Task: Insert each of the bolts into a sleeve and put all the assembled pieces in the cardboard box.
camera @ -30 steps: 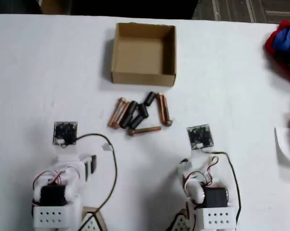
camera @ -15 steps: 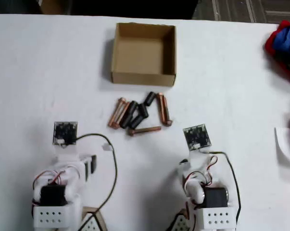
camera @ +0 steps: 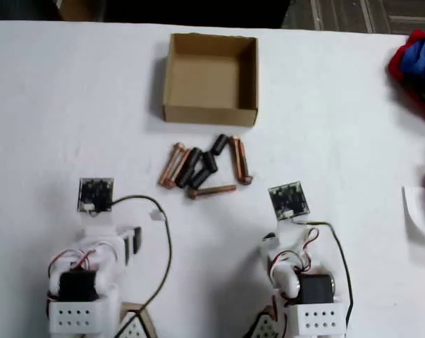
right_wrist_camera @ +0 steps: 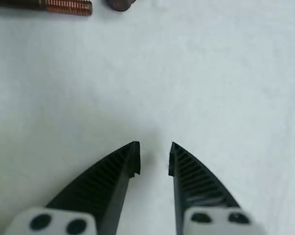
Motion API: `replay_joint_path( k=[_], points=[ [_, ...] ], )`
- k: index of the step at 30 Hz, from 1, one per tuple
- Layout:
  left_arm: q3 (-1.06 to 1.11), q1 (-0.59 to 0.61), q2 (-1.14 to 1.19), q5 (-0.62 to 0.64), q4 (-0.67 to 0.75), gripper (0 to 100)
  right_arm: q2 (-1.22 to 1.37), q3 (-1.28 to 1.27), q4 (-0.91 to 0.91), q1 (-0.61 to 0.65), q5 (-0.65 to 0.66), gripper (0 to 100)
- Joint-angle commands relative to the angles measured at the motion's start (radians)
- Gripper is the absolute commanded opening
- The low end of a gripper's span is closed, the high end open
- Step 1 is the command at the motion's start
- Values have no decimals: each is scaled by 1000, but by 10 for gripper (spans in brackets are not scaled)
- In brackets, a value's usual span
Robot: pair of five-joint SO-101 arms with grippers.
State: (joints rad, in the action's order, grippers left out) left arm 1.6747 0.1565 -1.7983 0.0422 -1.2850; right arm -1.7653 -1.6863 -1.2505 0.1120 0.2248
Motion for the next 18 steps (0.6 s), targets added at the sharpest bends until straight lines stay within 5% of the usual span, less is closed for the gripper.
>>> replay_joint_path(
  k=[1, 18],
  points=[
    [21, -6, 3, -11, 17, 223, -12, -8, -4, 5, 8, 106],
    [21, -6, 3, -11, 17, 223, -13, -8, 36, 5, 8, 108]
  ],
)
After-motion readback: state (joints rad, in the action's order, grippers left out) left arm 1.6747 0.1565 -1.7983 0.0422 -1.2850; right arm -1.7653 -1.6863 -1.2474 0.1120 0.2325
